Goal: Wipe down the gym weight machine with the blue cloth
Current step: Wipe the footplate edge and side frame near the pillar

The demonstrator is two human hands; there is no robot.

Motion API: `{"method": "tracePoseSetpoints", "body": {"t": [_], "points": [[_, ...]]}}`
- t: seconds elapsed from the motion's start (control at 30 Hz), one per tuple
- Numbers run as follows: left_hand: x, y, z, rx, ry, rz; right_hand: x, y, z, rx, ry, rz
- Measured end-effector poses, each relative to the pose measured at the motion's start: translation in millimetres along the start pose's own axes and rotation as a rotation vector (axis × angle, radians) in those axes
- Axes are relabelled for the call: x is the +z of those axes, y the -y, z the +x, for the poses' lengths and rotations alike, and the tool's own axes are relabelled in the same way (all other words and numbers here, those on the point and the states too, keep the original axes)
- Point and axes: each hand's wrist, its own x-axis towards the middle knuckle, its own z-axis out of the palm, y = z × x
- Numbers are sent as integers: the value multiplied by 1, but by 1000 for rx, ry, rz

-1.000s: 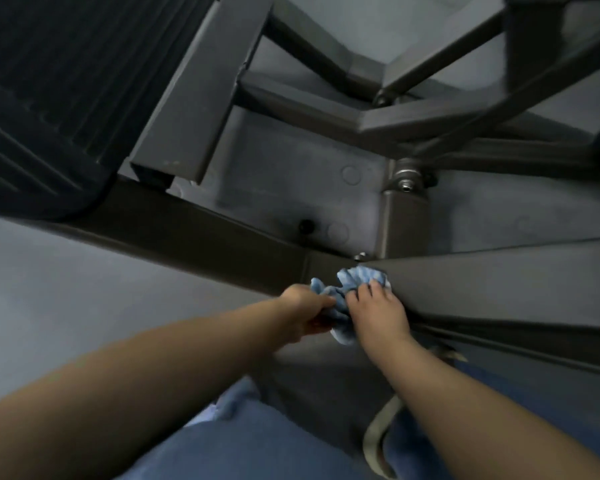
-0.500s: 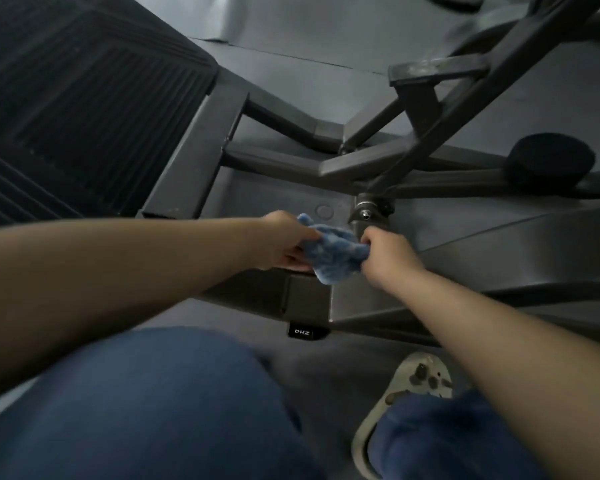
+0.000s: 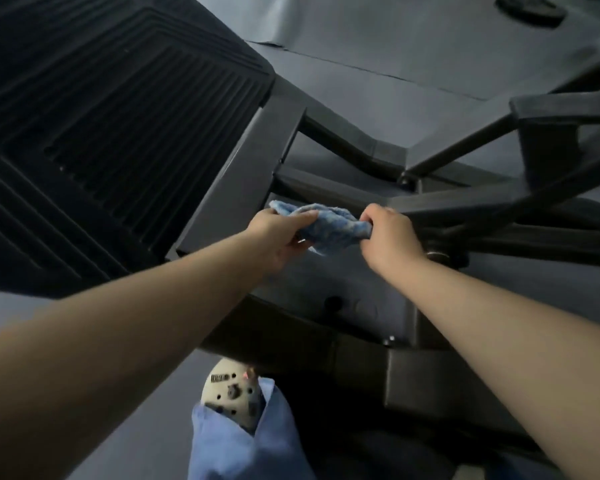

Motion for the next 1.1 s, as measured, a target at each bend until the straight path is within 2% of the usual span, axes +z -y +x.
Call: {"method": "tracePoseSetpoints", "body": {"t": [0.1, 0.17, 0.33, 0.43, 0.57, 0.67, 0.87, 1.0, 1.1], "points": [[7, 4, 36, 5, -160, -215, 10, 11, 44, -58, -9, -64], [14, 1, 53, -19, -208, -347, 12, 21, 72, -111, -27, -99], [26, -6, 83, -43, -184, -673, 13, 37, 120, -172, -76, -45], [30, -6, 101, -71, -218, -765, 24, 39, 133, -203, -75, -14], [37, 5, 121, -117, -337, -651, 49, 33, 137, -236, 130, -61], [36, 10, 139, -87, -360, -553, 63, 29, 134, -245, 271, -128], [31, 1, 158, -97, -386, -349, 78, 39, 149, -411, 334, -249], [32, 8, 163, -43, -416, -277, 82, 26, 151, -450, 259, -333], [39, 22, 166, 4, -397, -276, 84, 10, 141, -410, 188, -304]]}}
